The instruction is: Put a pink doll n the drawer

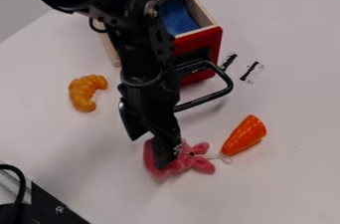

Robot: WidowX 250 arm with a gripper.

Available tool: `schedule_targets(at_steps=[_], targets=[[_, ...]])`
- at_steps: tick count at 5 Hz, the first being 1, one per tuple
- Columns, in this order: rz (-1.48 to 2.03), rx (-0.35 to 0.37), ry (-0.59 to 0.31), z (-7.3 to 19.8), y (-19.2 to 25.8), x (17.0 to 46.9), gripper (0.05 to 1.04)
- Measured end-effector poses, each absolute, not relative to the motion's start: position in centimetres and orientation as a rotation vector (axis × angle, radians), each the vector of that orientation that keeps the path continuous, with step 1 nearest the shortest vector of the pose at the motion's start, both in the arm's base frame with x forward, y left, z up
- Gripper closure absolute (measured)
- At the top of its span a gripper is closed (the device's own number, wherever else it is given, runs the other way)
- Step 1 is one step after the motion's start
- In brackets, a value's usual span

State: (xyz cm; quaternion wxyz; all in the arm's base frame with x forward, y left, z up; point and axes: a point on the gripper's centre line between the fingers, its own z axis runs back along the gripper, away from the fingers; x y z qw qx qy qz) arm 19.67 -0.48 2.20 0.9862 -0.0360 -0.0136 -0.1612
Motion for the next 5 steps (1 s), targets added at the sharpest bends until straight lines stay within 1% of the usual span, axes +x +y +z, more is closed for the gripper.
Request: schedule_targets(at_steps=[1, 2, 4, 5], targets=[[-0.354, -0.067, -0.015, 1.22, -0.9, 19.22, 0.085], [-0.359, -0.073, -0.008, 0.67, -1.01, 19.21, 0.128], [-0.346, -0.088, -0.03, 0.75, -1.15, 19.54, 0.648], [-0.349, -0.093, -0.033, 0.76, -1.11, 19.56, 0.785]])
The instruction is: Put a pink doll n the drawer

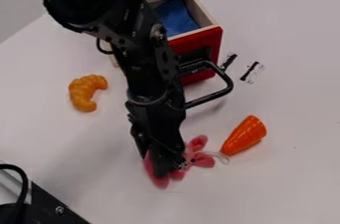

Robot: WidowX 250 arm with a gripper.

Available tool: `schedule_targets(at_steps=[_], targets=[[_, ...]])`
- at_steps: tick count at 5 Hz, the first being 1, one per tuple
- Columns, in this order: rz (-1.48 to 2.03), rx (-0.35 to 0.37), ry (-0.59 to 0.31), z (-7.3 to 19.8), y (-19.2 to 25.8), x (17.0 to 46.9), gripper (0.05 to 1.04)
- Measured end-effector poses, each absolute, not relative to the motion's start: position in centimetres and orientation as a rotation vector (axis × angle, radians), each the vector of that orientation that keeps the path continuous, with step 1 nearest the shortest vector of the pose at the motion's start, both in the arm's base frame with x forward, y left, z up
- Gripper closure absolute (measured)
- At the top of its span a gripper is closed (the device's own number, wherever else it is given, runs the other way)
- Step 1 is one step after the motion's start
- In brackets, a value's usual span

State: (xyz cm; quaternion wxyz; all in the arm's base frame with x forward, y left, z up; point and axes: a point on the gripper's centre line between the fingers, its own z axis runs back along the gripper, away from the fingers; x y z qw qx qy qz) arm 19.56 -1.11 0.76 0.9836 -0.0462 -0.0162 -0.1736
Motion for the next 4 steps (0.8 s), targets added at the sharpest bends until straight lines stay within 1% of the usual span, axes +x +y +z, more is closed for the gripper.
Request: schedule_targets(at_steps=[1, 2, 3, 4], targets=[[-0.344, -0.097, -0.046, 1.5, -0.7, 19.4, 0.831], [-0.344, -0.13, -0.071, 3.6, -0.7, 19.1, 0.846], [-0.312, -0.163, -0.119, 6.5, -0.3, 19.7, 0.846], [-0.278, -0.19, -0.145, 9.2, 0.3, 21.2, 0.846]])
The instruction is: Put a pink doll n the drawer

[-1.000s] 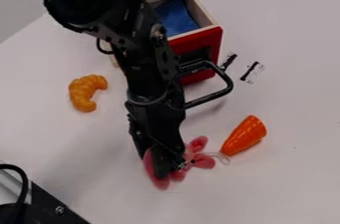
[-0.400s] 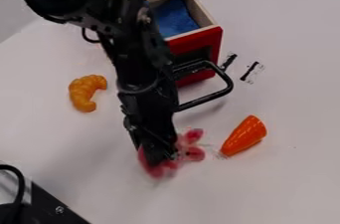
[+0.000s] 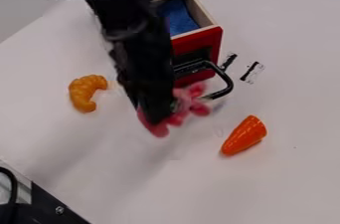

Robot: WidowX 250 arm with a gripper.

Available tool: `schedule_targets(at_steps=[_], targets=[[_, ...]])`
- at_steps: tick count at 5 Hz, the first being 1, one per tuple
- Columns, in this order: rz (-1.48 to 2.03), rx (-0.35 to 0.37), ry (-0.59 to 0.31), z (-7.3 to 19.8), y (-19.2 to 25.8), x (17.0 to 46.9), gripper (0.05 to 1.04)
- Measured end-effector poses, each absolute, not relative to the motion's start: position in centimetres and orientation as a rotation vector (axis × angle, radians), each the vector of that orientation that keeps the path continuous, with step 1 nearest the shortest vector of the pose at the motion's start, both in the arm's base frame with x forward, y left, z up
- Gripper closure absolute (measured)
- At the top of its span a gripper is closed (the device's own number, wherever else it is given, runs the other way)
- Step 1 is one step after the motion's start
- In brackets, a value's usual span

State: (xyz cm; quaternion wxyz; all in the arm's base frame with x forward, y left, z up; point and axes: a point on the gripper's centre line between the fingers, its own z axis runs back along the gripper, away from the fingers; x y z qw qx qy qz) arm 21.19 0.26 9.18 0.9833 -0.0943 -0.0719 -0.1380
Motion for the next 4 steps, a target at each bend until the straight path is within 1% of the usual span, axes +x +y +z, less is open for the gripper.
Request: schedule_targets(at_steps=[1, 2, 3, 4], targets=[[-0.204, -0.218, -0.201, 11.9, 0.8, 23.9, 0.847], [-0.103, -0.198, -0.215, 12.9, 1.7, 26.6, 0.847], [-0.029, -0.138, -0.227, 12.8, 2.8, 29.0, 0.847], [-0.002, -0.092, -0.257, 12.7, 4.2, 30.6, 0.847]])
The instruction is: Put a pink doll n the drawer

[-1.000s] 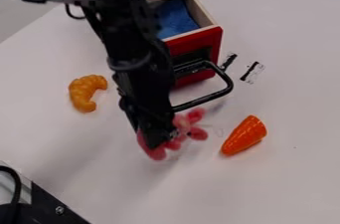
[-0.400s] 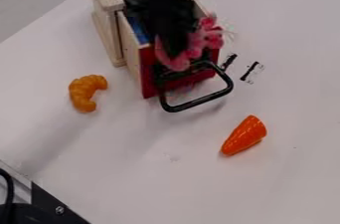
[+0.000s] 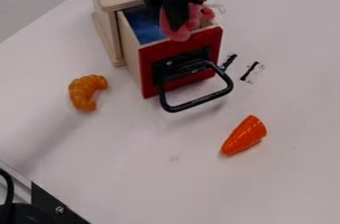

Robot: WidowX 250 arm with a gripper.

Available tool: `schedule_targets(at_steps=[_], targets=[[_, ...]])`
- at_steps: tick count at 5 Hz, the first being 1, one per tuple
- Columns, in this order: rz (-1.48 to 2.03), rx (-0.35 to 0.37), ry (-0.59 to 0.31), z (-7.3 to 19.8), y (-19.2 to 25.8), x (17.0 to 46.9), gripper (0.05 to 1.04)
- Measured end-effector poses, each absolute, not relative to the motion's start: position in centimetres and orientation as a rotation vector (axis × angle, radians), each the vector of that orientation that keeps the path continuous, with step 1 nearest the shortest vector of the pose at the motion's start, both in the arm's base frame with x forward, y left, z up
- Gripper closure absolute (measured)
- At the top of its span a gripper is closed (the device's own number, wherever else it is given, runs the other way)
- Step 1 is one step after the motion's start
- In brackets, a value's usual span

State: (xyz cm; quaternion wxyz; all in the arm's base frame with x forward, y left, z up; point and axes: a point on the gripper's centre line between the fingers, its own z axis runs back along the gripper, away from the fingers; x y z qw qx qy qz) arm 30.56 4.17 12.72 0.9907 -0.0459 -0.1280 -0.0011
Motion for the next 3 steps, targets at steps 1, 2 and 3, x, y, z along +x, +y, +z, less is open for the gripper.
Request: schedule_targets(at_steps=[1, 2, 3], targets=[[0.028, -0.042, -0.261, 11.9, 5.4, 31.7, 0.847], [0.048, -0.007, -0.251, 10.8, 6.4, 32.4, 0.847], [0.081, 0.008, -0.223, 9.4, 7.4, 33.1, 0.847]])
